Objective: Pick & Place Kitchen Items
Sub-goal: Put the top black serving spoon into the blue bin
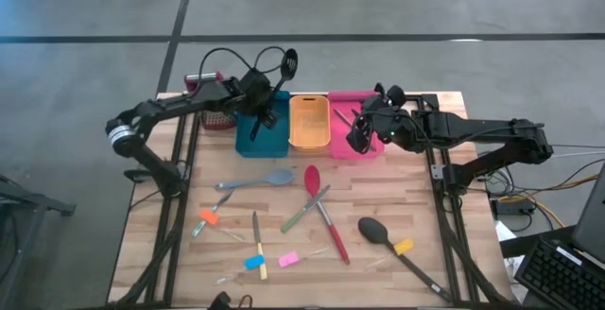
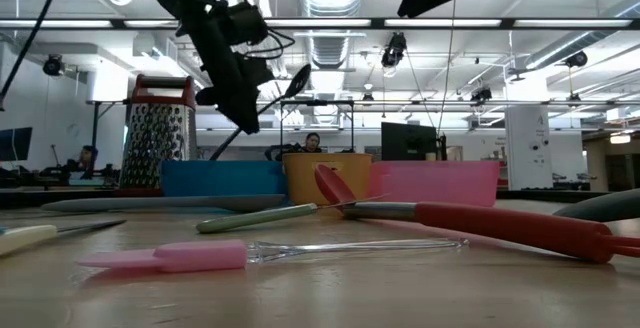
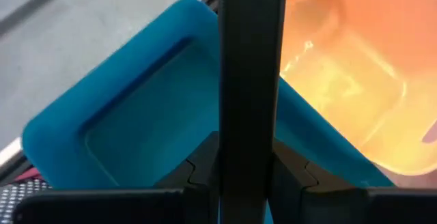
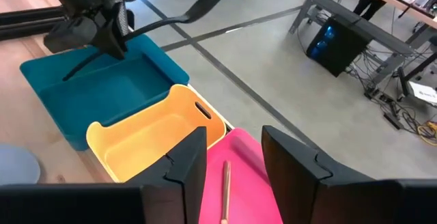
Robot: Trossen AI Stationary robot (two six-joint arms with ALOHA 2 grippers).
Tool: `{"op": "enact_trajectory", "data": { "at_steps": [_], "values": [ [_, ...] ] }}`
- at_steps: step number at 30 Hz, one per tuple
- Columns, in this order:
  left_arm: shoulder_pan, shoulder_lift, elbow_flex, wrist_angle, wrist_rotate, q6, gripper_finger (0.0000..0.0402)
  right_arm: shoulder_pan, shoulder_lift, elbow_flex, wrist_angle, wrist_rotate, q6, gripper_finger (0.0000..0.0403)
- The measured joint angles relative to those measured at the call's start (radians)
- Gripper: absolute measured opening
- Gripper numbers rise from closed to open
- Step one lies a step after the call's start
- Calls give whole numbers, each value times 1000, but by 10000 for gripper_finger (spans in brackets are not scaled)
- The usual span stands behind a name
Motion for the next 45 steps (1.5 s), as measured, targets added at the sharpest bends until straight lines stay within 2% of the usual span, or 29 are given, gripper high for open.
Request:
{"op": "enact_trajectory", "data": {
  "at_steps": [6,11,25,33,45],
  "values": [
    [48,36,15,-12,67,-29,81,0,0,-3,0,-1,0,120],
    [71,61,17,-40,75,-38,81,0,1,-6,1,-1,0,118],
    [72,146,17,-47,81,-25,81,0,1,-7,2,-2,-1,159],
    [70,162,67,-158,99,-20,81,0,1,-14,1,-2,-1,171],
    [69,205,65,-157,128,-38,81,-3,1,-27,1,-1,-1,145]
  ]
}}
